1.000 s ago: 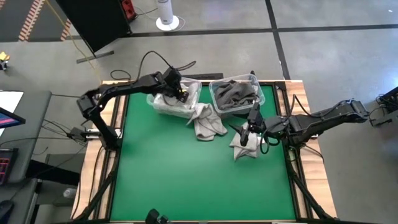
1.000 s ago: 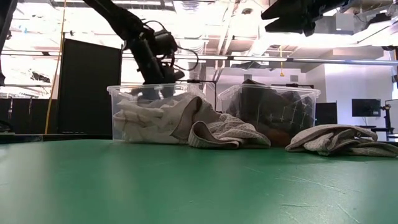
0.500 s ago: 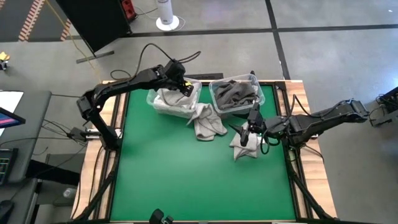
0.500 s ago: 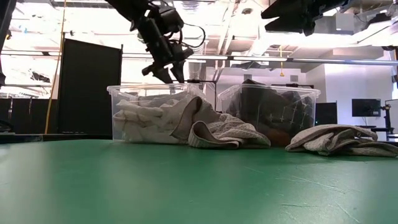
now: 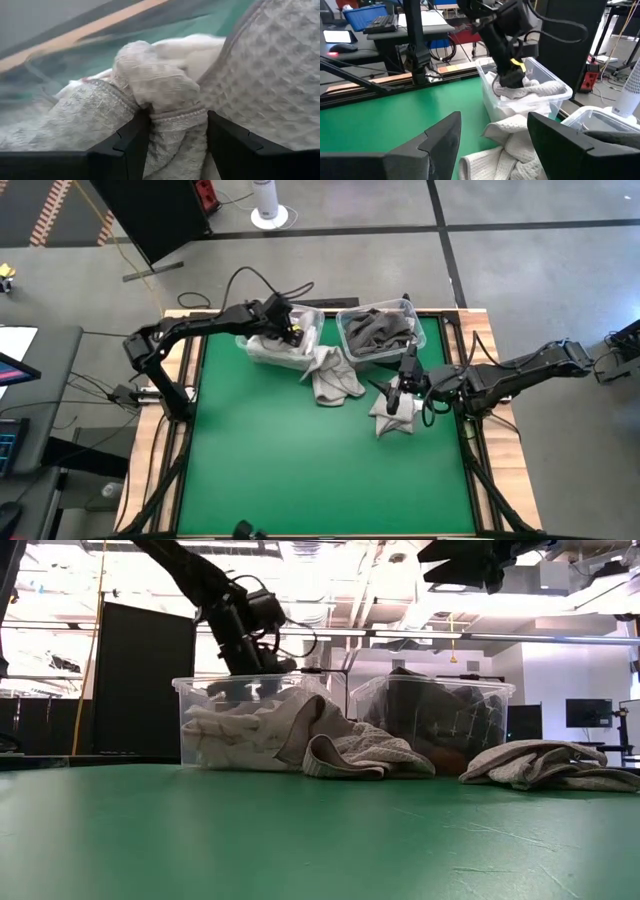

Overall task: Sort towels by color in basket
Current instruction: Put the gray microfiber towel into the left transparent bin

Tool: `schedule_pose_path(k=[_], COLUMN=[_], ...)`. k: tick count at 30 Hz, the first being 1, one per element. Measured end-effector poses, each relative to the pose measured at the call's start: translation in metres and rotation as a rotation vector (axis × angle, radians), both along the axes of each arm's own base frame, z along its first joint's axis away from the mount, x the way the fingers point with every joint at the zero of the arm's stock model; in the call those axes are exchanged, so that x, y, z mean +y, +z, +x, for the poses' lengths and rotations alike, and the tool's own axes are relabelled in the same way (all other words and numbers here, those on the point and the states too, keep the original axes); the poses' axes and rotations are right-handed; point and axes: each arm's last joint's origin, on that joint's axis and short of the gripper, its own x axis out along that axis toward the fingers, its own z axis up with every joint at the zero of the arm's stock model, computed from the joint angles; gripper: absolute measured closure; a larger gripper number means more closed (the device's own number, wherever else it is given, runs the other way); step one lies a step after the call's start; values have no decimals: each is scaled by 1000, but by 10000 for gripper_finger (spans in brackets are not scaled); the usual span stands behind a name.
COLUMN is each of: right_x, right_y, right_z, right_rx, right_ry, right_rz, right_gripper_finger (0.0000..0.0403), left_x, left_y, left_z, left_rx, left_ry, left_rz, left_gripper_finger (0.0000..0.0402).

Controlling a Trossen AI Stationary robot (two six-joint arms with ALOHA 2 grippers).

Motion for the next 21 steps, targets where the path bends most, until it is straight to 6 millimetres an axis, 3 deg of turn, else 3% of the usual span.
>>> schedule_pose_path(k=[9, 17, 21], right_x=[1, 1, 1], right_y=[0, 0, -1], right_z=[0, 0, 0], right_rx=[4, 6, 7], right_ry=[37, 38, 39], right_rz=[6, 6, 6], right_gripper_finger=[131, 131, 131], left_x=[1, -1, -6], left_y=[0, 60, 75], left_z=[-3, 14, 23], left_rx=[47, -6, -58], left_ry=[-27, -92, -107], left_rz=[3, 74, 91], left_gripper_finger=[217, 217, 217])
